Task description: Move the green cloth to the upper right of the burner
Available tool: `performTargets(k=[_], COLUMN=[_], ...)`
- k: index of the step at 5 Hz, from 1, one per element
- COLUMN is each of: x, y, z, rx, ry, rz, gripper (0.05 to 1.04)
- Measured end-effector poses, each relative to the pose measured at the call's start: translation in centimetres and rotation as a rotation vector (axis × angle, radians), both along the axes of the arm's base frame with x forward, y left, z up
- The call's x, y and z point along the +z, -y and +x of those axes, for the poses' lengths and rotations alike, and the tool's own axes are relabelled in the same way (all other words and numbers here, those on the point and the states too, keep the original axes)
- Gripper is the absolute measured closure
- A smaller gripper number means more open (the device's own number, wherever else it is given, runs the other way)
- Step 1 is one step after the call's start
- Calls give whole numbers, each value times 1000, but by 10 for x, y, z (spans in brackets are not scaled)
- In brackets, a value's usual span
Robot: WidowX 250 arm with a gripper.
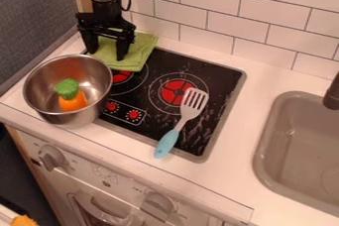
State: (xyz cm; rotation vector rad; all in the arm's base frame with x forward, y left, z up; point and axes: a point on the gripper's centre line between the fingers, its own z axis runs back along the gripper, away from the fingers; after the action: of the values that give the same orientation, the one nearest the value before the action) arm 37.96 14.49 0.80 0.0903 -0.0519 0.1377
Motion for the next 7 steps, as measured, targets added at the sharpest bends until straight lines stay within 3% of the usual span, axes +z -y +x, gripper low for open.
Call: performTargets(k=[2,4,5,7], x=[0,2,2,8], y=[85,156,181,181], z=[-4,12,11,4], rx=[-160,-283,-287,-222], ry=[-4,-12,-26,-57], rz=[-46,-56,-41,-6], gripper=[83,83,83,84])
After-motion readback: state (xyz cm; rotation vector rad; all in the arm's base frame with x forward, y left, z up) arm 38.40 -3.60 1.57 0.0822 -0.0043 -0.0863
